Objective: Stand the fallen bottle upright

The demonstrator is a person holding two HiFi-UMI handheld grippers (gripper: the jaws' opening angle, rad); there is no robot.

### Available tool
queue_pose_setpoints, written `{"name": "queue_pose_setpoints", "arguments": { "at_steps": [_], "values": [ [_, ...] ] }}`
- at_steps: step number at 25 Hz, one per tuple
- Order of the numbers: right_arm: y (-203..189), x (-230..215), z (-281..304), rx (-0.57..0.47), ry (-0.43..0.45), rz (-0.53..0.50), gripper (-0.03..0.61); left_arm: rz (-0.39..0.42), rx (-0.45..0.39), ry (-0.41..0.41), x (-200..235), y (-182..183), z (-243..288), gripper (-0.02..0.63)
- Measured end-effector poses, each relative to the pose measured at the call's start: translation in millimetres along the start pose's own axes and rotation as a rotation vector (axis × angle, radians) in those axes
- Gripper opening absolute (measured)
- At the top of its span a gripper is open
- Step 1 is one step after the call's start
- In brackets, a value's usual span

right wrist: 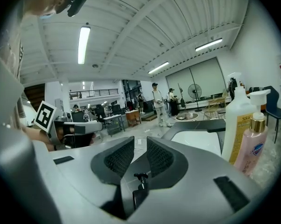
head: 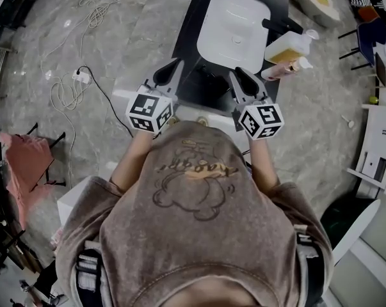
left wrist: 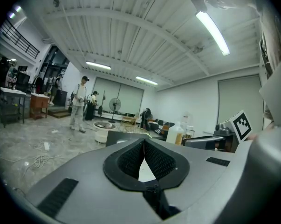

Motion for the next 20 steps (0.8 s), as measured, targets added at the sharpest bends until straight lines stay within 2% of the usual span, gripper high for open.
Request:
{"name": "queue_pose_setpoints", "arguments": {
  "at_steps": [7,13,16,20],
  "values": [
    [3,2,13,0.066,0.043,-0.033,0.156,-0.01,-0.002,0.011,4,-2,-4,0.018],
    [-1,3,32,0.149,0.1,-0.051,0.274,-0.021,-0.013,0.038,11,-7,-11,0.018],
    [-6,2,49,0.214,0.148,-0.059,0.342,-0.022,-0.015,0.047,14,-7,-14,0.018],
    [-23,3,76,0.349,0.222,-0.117,0.368,-0.023,-0.02,0.056,18,-8,-16,0.018]
  ]
}}
Point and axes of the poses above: the fingertips, and each gripper's own axes: z forward along the fingers, x to its left, y out of its top, the point moved 9 cm from there along -z, backward along the fingers
